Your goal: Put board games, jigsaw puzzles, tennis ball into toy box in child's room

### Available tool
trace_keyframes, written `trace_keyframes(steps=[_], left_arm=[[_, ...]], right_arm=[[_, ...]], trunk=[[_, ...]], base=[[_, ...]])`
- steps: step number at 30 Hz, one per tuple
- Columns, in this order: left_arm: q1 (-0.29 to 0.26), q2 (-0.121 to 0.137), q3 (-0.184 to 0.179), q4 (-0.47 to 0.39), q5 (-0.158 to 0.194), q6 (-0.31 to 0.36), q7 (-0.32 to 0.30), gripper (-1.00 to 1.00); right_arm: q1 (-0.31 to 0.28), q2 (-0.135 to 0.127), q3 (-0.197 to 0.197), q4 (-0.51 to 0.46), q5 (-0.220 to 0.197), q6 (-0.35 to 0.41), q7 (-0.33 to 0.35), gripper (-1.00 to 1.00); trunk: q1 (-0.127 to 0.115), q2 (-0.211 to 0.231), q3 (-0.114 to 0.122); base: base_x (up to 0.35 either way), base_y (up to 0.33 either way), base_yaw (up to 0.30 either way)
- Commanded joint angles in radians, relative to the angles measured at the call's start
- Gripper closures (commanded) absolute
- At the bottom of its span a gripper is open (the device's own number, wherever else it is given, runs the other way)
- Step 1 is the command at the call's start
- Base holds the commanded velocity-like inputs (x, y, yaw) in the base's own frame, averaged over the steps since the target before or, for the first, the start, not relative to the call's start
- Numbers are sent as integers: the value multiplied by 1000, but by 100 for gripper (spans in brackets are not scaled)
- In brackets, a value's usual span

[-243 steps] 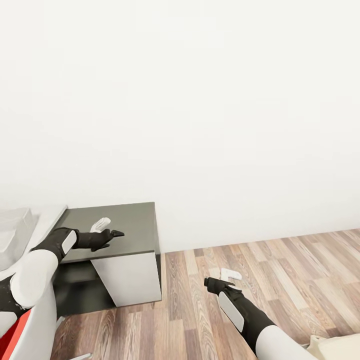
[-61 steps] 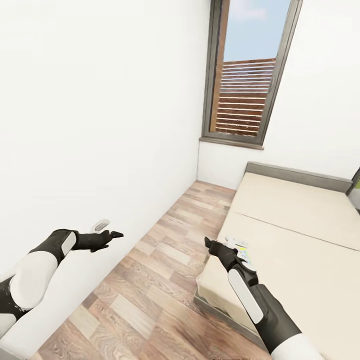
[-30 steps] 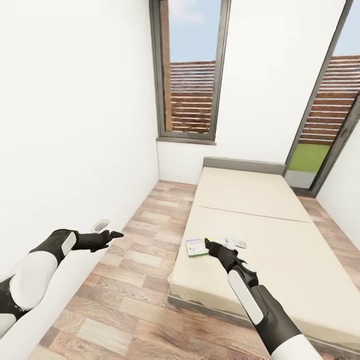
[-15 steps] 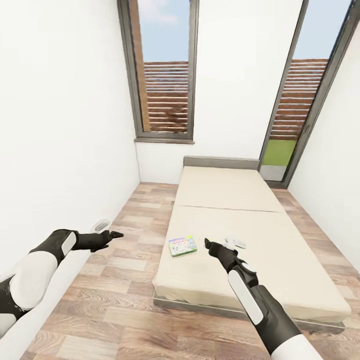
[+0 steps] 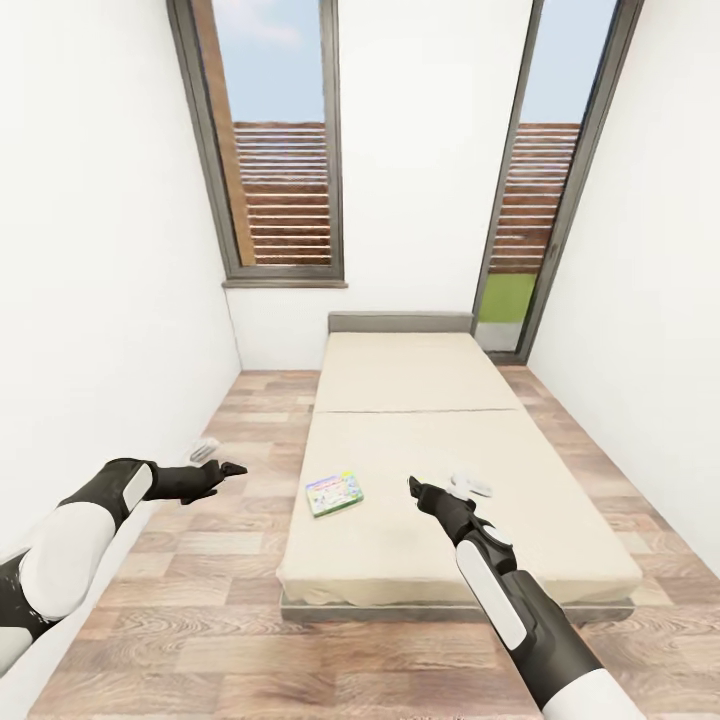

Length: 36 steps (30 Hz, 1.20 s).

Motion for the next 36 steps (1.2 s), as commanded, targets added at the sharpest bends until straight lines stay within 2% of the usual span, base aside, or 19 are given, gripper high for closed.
trace_keyframes(steps=[1,9,20,36], left_arm=[[-1,0,9,-1,-10,6,-6,-100],[-1,-1,9,-1,-10,6,-6,-100],[-1,-2,9,-2,-10,6,-6,-100],[-1,0,9,-1,-10,6,-6,-100]], right_arm=[[-1,-1,4,-1,-7,2,-9,-100],[-1,-1,4,-1,-4,-3,-9,-100],[-1,0,5,-1,-1,-3,-9,-100],[-1,1,7,-1,2,-3,-9,-100]], trunk=[[1,-2,-2],[1,-2,-2],[1,-2,-2],[1,-2,-2]], base=[[0,35,-280],[4,11,-280],[129,1,-258],[7,0,-24]])
